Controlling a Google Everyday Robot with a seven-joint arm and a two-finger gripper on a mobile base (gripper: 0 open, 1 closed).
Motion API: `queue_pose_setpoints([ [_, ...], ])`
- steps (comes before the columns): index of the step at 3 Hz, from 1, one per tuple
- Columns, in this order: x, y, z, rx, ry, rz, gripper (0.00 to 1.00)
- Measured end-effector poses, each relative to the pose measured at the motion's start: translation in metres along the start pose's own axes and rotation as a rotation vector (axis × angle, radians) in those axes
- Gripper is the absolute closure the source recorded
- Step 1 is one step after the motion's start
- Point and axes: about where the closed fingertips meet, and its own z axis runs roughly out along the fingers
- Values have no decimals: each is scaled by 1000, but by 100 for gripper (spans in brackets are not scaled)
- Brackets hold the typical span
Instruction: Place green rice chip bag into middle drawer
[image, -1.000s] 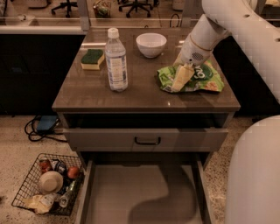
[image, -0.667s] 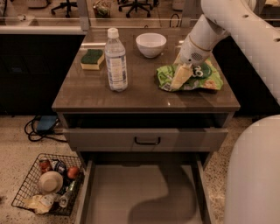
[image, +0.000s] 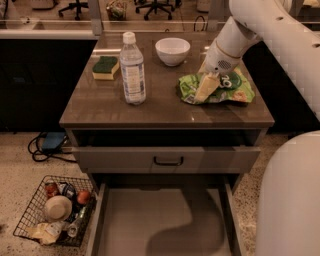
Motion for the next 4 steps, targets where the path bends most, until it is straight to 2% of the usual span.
queue_pose_setpoints([
  [1,-6,1,-8,10,-7,-13,100],
  [2,-24,9,-39,51,-27,-59,100],
  [3,-32,29,-73,103,-29,-85,100],
  [4,-32,71,-95,130,-4,-90,100],
])
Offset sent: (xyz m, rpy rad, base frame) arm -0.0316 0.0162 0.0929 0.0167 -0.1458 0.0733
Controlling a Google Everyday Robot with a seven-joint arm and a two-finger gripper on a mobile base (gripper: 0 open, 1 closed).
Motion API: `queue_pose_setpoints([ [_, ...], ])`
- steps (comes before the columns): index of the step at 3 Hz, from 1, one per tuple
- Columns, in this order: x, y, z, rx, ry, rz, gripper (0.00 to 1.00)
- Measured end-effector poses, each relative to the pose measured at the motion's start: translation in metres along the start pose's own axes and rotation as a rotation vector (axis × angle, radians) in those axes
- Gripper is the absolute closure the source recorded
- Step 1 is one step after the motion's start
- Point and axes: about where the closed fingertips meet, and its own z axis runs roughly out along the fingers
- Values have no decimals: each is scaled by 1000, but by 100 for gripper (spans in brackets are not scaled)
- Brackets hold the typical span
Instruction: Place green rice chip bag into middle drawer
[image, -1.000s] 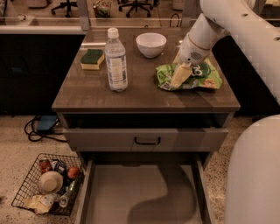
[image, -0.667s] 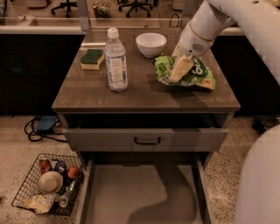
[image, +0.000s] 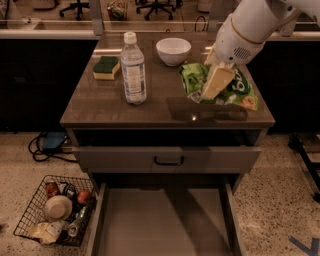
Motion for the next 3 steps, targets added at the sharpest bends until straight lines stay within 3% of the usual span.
queue_pose_setpoints([
  [1,-2,53,-15,2,52,15,100],
  [2,2,98,-11,-53,98,32,100],
  [3,3,127,-9,-112,140,11,100],
])
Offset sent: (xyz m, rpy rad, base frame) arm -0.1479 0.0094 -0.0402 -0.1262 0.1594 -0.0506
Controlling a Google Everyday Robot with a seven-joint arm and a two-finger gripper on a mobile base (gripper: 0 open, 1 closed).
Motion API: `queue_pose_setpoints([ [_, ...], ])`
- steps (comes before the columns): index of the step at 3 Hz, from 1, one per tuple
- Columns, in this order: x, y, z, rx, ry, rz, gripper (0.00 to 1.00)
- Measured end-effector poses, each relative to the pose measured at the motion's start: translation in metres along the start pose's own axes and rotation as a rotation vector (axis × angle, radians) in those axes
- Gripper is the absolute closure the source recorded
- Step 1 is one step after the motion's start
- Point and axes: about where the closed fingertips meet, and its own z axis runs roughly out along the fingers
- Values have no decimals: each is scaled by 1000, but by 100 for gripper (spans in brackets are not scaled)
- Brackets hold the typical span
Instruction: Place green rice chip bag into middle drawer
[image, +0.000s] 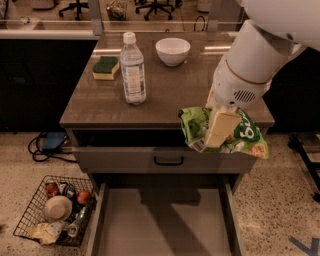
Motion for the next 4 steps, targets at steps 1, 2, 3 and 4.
queue_pose_setpoints([
  [1,0,0,0,0,0,0,100],
  [2,0,9,17,11,44,25,100],
  [3,-4,34,45,27,101,55,100],
  [4,-4,79,98,-21,142,63,100],
])
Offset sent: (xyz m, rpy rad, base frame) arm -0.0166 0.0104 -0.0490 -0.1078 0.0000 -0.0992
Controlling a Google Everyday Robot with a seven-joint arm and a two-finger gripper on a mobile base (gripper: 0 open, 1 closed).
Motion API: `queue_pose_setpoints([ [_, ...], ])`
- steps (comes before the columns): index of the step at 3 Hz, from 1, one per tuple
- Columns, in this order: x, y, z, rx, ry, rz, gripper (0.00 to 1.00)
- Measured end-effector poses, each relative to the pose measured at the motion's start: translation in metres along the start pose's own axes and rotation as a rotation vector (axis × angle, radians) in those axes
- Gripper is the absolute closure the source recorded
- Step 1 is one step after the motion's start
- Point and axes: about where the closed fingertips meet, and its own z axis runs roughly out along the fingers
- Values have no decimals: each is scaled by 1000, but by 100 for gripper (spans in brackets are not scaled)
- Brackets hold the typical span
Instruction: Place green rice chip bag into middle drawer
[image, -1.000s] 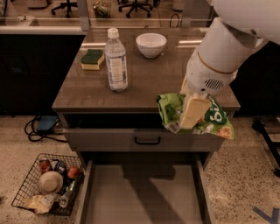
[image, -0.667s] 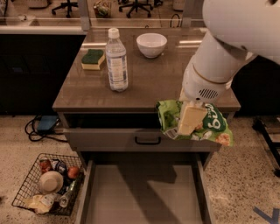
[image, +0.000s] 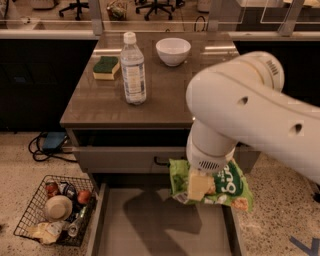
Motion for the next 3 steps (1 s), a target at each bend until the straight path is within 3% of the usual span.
queue_pose_setpoints([
  [1,-1,36,53,-61,1,-4,100],
  [2,-12,56,99,-98,-80,5,100],
  [3,-11,56,99,-98,-79,5,100],
])
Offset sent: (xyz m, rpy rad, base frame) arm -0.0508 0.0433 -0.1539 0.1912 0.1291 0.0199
